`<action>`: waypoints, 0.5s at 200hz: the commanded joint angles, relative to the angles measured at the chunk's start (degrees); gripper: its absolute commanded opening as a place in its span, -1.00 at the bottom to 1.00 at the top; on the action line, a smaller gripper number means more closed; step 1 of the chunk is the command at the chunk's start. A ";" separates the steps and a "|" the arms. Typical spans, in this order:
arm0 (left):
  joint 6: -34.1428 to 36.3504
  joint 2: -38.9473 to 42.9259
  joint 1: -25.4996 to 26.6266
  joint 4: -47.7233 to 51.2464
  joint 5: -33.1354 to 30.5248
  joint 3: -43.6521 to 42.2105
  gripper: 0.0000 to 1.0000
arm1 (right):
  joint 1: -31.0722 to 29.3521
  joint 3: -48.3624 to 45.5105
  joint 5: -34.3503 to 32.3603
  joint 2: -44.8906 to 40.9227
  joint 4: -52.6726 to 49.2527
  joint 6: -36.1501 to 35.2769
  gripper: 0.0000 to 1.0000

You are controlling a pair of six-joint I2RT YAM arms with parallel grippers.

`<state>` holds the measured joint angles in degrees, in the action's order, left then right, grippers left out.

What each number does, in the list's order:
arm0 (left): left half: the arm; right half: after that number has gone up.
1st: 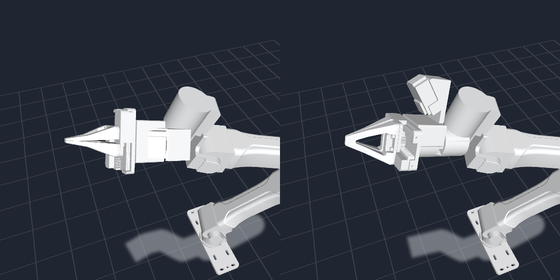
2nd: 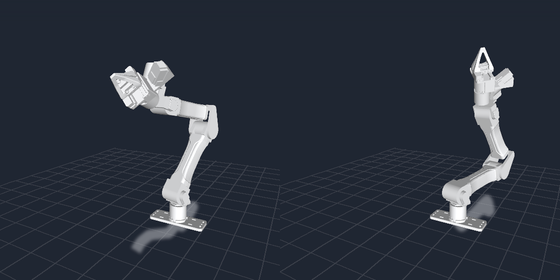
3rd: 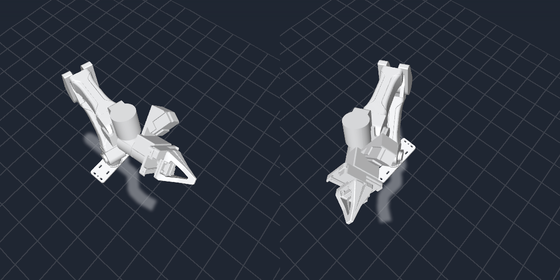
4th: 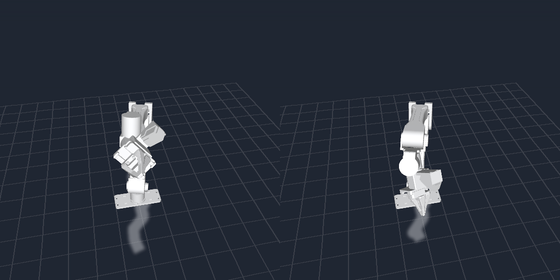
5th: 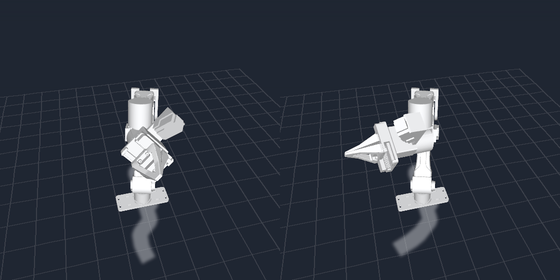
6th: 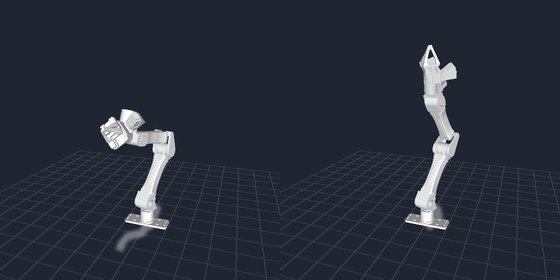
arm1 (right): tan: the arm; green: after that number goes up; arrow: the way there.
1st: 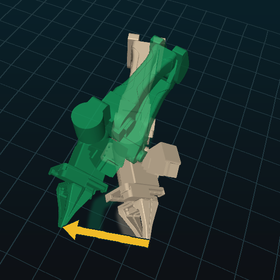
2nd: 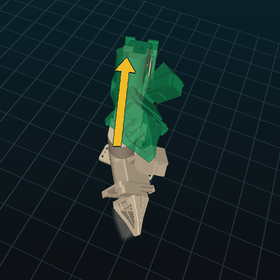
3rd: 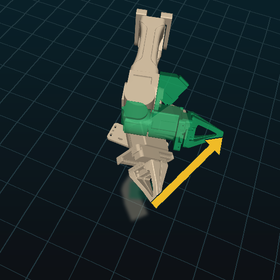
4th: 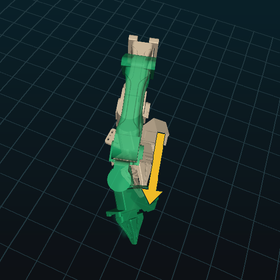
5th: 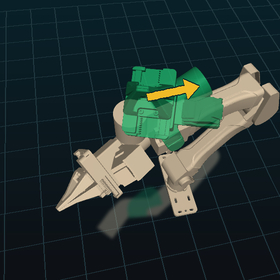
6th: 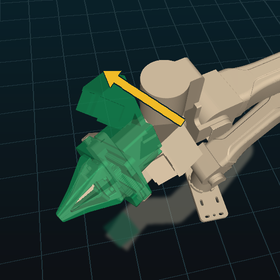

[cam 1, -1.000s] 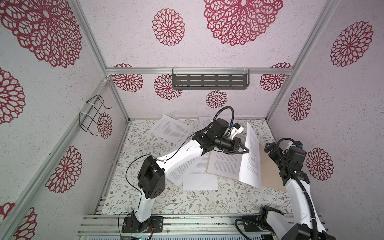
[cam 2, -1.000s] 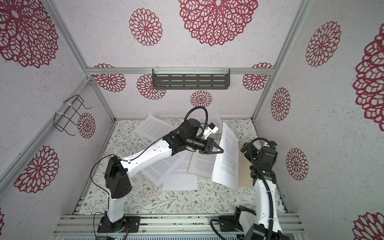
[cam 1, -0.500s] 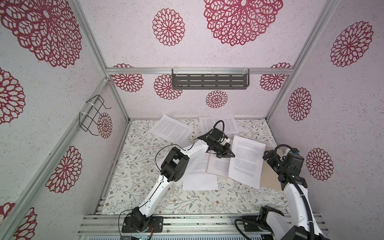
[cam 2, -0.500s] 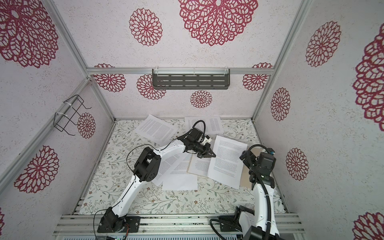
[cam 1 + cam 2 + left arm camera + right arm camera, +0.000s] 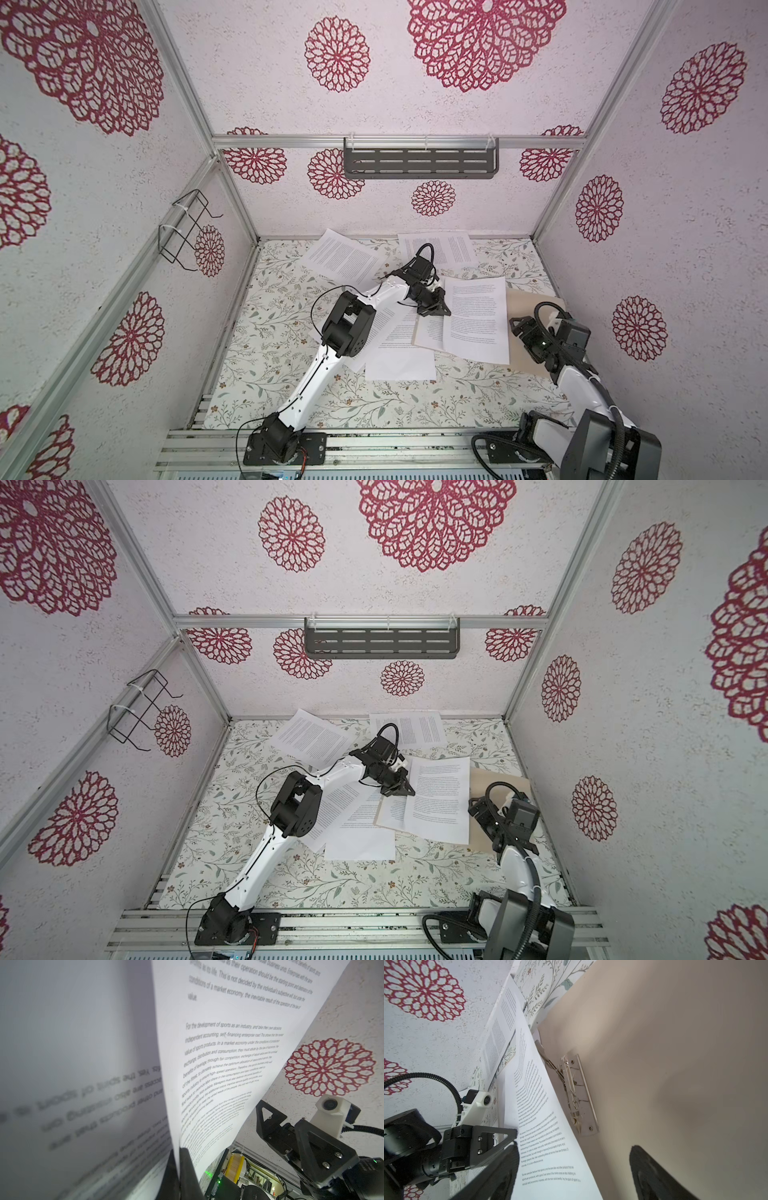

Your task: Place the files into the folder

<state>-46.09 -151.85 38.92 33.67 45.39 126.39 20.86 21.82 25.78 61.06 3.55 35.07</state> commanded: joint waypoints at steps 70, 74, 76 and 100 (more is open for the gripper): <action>0.82 -0.06 0.11 -1.33 0.98 -0.29 -1.00 | -2.62 2.37 7.25 10.88 4.27 -3.77 0.53; 0.86 -0.15 0.11 -1.39 1.06 -0.41 -1.00 | -2.87 2.51 7.51 11.22 4.51 -3.90 0.49; 0.90 -0.17 0.11 -1.36 1.03 -0.41 -1.00 | -3.05 2.58 7.57 11.39 4.68 -3.88 0.48; 1.25 -0.22 0.04 -1.07 0.93 -0.44 -1.00 | -4.48 3.11 8.67 12.00 5.31 -4.67 0.27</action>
<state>-46.06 -151.85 38.92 33.30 45.78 126.37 17.72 22.83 31.88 72.90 6.46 32.32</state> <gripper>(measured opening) 0.057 0.670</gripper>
